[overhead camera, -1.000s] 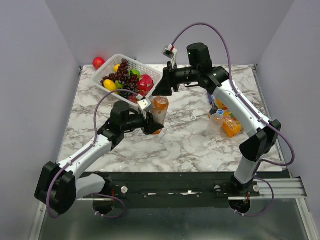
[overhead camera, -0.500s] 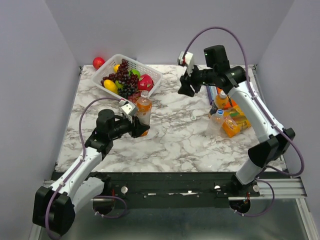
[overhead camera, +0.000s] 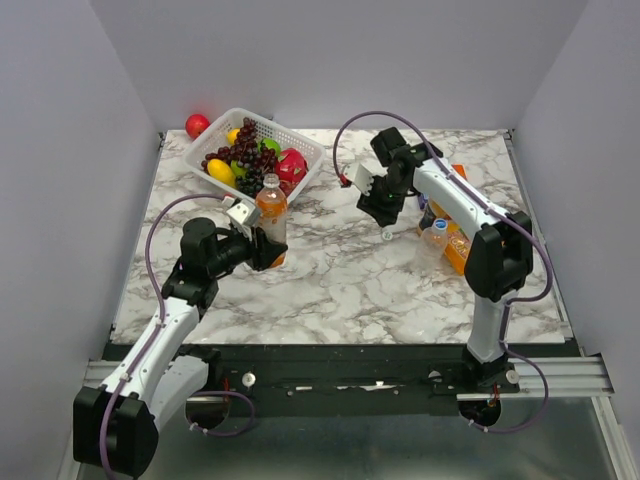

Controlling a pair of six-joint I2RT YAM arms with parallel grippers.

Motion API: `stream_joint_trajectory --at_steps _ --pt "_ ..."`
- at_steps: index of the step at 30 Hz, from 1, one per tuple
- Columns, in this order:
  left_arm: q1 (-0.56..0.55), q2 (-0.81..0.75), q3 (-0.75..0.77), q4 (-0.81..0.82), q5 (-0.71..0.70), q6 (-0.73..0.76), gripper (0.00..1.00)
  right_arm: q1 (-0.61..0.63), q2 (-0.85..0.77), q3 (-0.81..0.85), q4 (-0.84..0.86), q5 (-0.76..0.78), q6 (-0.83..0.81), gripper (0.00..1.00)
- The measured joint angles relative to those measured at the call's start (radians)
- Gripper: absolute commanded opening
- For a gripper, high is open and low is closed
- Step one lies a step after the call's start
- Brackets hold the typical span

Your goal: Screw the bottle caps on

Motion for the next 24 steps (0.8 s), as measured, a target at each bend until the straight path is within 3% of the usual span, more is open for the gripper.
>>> stream_joint_trajectory --at_steps 6,24 --pt "0.007 0.011 0.0 0.002 0.0 -0.011 0.0 0.001 0.056 -0.009 0.004 0.061 -0.02 0.64" --pt "0.01 0.062 0.0 0.017 0.001 -0.031 0.0 0.006 0.125 -0.089 0.056 0.126 -0.033 0.63"
